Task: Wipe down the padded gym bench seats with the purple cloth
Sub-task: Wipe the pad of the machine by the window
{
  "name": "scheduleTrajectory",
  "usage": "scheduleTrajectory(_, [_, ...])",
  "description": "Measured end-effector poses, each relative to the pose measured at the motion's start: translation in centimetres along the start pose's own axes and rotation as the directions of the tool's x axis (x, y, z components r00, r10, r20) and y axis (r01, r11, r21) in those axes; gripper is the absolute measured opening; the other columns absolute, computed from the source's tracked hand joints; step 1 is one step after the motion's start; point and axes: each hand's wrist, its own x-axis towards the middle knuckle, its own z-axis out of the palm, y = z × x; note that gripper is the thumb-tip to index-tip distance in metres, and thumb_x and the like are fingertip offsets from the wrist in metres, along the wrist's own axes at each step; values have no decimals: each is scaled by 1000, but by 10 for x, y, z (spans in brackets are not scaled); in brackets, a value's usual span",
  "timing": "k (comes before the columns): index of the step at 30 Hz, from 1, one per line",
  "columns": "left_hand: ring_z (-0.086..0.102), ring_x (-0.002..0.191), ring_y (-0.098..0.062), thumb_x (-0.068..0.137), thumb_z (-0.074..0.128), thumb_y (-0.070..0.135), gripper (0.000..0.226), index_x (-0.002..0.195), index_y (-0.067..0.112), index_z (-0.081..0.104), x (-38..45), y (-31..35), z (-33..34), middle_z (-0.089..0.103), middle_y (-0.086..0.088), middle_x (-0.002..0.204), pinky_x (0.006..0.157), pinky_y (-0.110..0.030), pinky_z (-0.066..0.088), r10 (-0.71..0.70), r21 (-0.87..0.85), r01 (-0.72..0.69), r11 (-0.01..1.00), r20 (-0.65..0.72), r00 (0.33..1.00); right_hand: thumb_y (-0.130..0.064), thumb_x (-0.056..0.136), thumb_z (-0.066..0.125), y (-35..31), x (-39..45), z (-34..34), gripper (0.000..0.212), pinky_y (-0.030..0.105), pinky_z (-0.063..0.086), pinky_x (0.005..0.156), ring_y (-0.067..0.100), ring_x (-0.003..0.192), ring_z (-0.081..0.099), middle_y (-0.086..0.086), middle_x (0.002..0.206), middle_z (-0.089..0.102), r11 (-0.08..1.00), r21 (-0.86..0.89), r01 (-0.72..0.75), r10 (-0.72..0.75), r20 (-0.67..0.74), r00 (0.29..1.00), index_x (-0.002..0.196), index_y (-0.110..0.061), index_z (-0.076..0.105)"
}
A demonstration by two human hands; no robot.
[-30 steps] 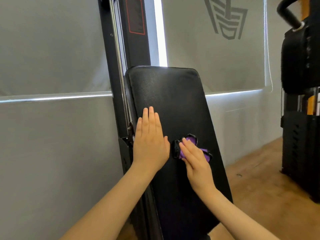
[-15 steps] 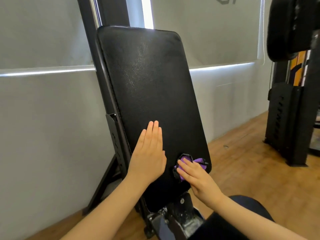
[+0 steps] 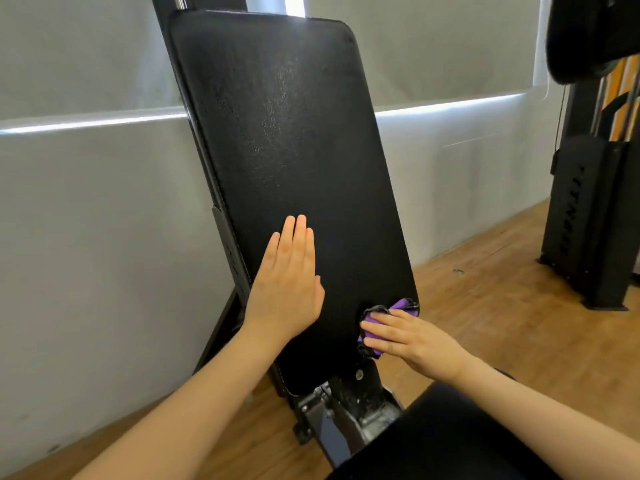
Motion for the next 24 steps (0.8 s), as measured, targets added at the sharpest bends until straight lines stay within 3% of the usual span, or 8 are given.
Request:
scheduleTrajectory(6, [35,137,-39,79,65,33,75,138,-7,40,0,-1,0,37,-26,146,111,-46,23,-2,-38,2,999,-11,1000,-6,52,87,7,-1,-10,102,38,29,106,13,133,35,-5,139,45,999,33,-25,22,101,995,137,-26,34])
scheduleTrajectory(10, [36,137,-39,78,67,32,75,137,-7,41,0,-1,-1,39,-26,145,111,-47,23,-6,-56,6,998,-15,1000,-5,41,90,4,1,-24,89,34,32,103,12,123,49,-4,129,58,996,19,-88,86,95,992,122,-26,58])
scheduleTrajectory(17, [43,132,-38,70,75,33,80,134,-5,46,5,-6,-7,46,-24,141,107,-49,27,36,-118,-38,992,-17,999,16,58,77,27,56,-55,81,37,41,100,21,124,49,6,133,54,926,235,-296,340,-172,925,128,-17,53])
scheduleTrajectory(19, [44,131,-36,76,63,35,68,131,-4,52,22,-21,-15,48,-22,140,112,-46,28,57,-103,-66,993,-80,995,20,61,71,45,89,-76,71,43,40,98,26,120,53,10,130,57,914,233,-332,385,-240,891,124,-11,59])
scheduleTrajectory(21, [42,132,-38,80,42,34,65,131,-6,52,55,-48,-26,47,-23,140,112,-47,23,-23,-94,9,996,-148,989,14,71,61,68,128,-99,53,43,37,99,31,116,56,14,126,59,916,219,-337,395,-334,856,120,-6,62])
scheduleTrajectory(24, [36,136,-39,82,47,32,66,134,-8,46,100,-86,-38,41,-26,144,112,-50,23,-130,-55,122,991,-176,976,-1,82,46,102,188,-135,38,32,34,102,34,113,58,17,123,61,923,221,-316,384,-458,802,116,-2,64])
